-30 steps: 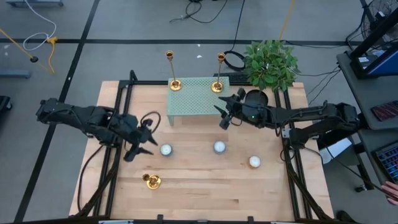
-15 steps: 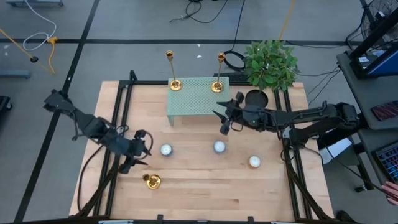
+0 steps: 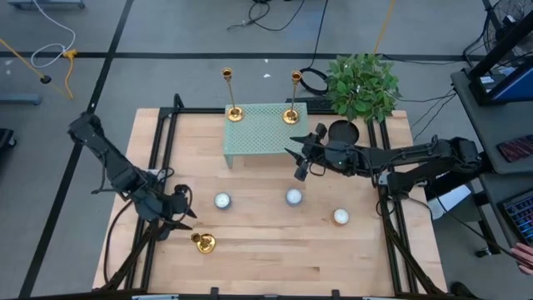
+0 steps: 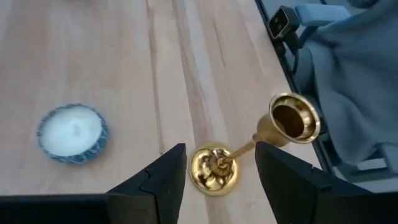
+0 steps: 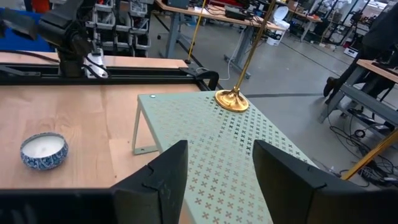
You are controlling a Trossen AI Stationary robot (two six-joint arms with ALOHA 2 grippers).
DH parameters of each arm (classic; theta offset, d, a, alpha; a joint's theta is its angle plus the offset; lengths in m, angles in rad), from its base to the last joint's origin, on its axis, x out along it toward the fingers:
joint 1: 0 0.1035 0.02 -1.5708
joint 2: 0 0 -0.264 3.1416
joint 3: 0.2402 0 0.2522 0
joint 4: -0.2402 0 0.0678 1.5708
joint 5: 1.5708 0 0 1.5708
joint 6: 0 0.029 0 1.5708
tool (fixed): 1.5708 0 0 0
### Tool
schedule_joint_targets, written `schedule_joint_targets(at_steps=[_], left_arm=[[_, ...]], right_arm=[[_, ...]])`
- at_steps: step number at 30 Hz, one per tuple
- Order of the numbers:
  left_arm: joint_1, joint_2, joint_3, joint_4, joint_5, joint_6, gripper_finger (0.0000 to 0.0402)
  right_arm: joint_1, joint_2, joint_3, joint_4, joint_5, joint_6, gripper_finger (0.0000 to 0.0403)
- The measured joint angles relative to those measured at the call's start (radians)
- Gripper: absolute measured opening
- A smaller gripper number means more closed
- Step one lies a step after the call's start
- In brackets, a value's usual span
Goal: Pick & Place candle stick holders
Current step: Put the gold candle holder on the shelf
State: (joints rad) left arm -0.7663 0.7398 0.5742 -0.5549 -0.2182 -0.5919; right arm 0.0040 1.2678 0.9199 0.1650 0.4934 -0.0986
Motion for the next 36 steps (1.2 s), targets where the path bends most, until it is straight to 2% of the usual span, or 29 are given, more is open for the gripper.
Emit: schedule_joint_targets(at_steps=[7, 12, 16, 20, 23, 30, 36], left_arm=[[-0.056, 0.018, -0.118, 0.120, -0.005, 0.011, 0.0200], [-0.081, 0.020, -0.226, 0.330, -0.010, 0.016, 0.0200], [-0.098, 0.027, -0.304, 0.508, -0.010, 0.085, 0.0200], [-0.109, 0.056, -0.367, 0.643, -0.019, 0.192, 0.0200], [-0.109, 0.087, -0.398, 0.747, -0.028, 0.181, 0.0200], [-0.109, 0.149, -0.402, 0.776, -0.135, 0.084, 0.0200], [-0.109, 0.188, -0.402, 0.821, -0.085, 0.025, 0.0200]], right_arm=[[0.000, 0.000, 0.000, 0.001, -0.001, 0.008, 0.0171], [0.000, 0.000, 0.000, 0.002, -0.001, 0.009, 0.0171], [0.000, 0.000, 0.000, 0.002, -0.002, 0.007, 0.0171], [0.000, 0.000, 0.000, 0.003, -0.064, 0.005, 0.0171], [0.000, 0.000, 0.000, 0.014, -0.104, 0.004, 0.0171], [0.000, 0.000, 0.000, 0.036, -0.105, 0.004, 0.0171], [0.000, 0.000, 0.000, 0.040, -0.105, 0.004, 0.0171]])
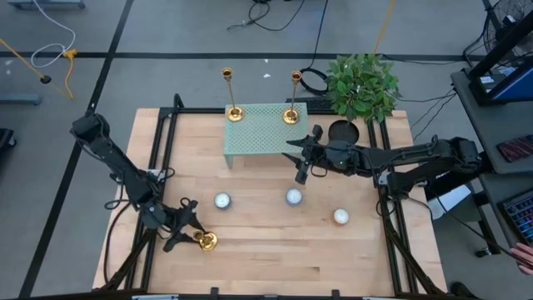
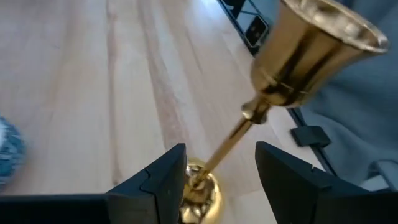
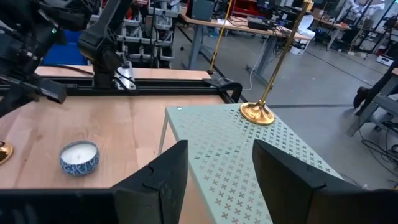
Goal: Pick & Place candle stick holders
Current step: Put the gold candle holder on the shelf
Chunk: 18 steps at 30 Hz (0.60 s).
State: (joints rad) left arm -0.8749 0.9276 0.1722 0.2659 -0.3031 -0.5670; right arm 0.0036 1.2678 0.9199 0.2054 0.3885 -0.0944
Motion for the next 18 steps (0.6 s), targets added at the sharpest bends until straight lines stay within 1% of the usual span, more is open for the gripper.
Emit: schedule_joint_targets(at_steps=[3, 8, 14, 16, 18], left_arm=[[0.000, 0.026, 0.000, 0.043, 0.010, 0.003, 0.0200], [0.006, 0.087, 0.000, 0.121, -0.036, 0.004, 0.0200], [0.006, 0.155, 0.000, 0.183, -0.038, 0.010, 0.0198], [0.006, 0.169, 0.000, 0.199, -0.038, 0.039, 0.0186], [0.006, 0.174, 0.000, 0.225, -0.038, 0.080, 0.0162]], right_arm=[[0.000, 0.000, 0.000, 0.000, 0.000, -0.003, 0.0171], [0.000, 0.000, 0.000, 0.000, 0.000, -0.004, 0.0171], [0.000, 0.000, 0.000, 0.000, 0.000, -0.004, 0.0171], [0.000, 0.000, 0.000, 0.000, 0.000, -0.004, 0.0171], [0.000, 0.000, 0.000, 0.000, 0.000, -0.004, 0.0171]])
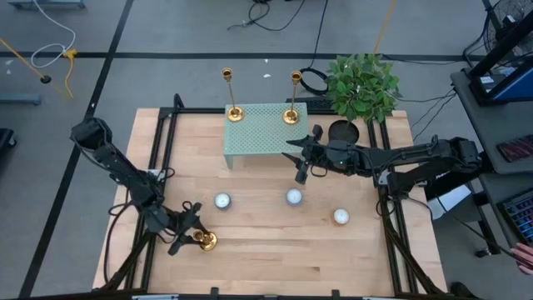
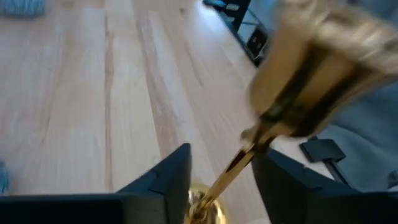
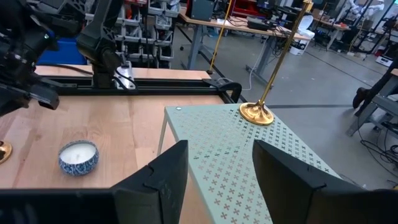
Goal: Pick & Place candle stick holders
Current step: Put the gold candle holder on the shelf
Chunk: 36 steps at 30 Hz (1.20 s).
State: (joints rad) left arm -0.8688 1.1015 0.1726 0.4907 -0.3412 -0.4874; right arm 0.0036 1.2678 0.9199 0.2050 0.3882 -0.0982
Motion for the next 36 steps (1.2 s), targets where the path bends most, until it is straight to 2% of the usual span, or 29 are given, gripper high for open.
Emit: schedule_joint_targets(at_steps=[7, 11, 14, 16, 22, 24, 28, 33, 36], left_arm=[[0.000, 0.000, 0.000, 0.088, -0.019, 0.107, 0.0027], [0.017, 0.001, 0.004, 0.161, -0.104, 0.072, 0.0027], [0.064, 0.000, 0.045, 0.173, -0.114, 0.042, 0.0029], [0.100, 0.000, 0.087, 0.154, -0.103, 0.086, 0.0026], [0.236, 0.001, 0.274, 0.037, -0.111, 0.354, 0.0026], [0.292, 0.001, 0.342, -0.011, -0.144, 0.411, 0.0026], [0.410, 0.001, 0.456, -0.101, -0.244, 0.426, 0.0026], [0.551, 0.046, 0.549, -0.118, -0.227, 0.423, 0.0026], [0.620, 0.101, 0.604, -0.124, -0.225, 0.473, 0.0026]], right_arm=[[0.000, 0.000, 0.000, 0.000, 0.000, 0.000, 0.0171], [0.000, 0.000, 0.000, 0.000, 0.000, 0.000, 0.0171], [0.000, 0.000, 0.000, 0.001, 0.000, 0.000, 0.0171], [0.000, 0.000, 0.000, 0.008, -0.001, 0.000, 0.0171], [0.000, 0.000, 0.000, 0.008, -0.001, -0.024, 0.0171], [0.000, 0.000, 0.000, 0.008, -0.001, -0.026, 0.0171], [0.002, -0.002, 0.000, 0.004, -0.001, -0.027, 0.0171], [0.020, -0.022, 0.000, -0.109, 0.000, -0.054, 0.0171], [0.037, -0.038, 0.000, -0.192, 0.000, -0.037, 0.0171]])
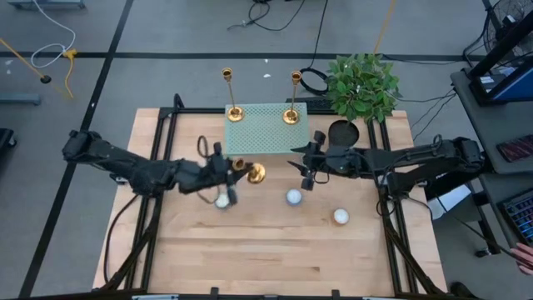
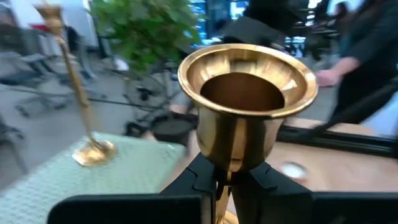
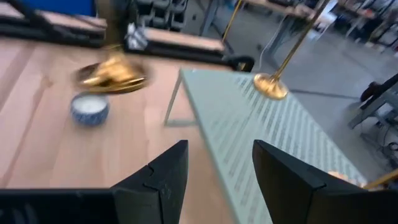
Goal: Pick & Place candle stick holders
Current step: Put the gold candle holder on the shelf
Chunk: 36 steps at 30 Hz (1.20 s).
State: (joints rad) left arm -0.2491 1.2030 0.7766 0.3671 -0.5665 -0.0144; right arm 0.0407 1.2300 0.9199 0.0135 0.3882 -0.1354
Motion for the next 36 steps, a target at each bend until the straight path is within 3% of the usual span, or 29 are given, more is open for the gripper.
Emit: schedule_joint_targets(at_steps=[9, 19, 36], left_arm=[[0.198, 0.220, 0.199, 0.006, -0.003, 0.053, 0.0026], [0.408, 0.381, 0.312, 0.004, -0.005, -0.007, 0.0026], [0.559, 0.449, 0.331, 0.003, -0.010, -0.059, 0.0026]], right_arm=[[0.034, -0.030, 0.000, -0.054, 0.001, 0.014, 0.0171], [0.033, -0.039, 0.000, -0.068, 0.002, 0.010, 0.0171], [0.033, -0.038, -0.050, -0.094, 0.002, 0.018, 0.0171]])
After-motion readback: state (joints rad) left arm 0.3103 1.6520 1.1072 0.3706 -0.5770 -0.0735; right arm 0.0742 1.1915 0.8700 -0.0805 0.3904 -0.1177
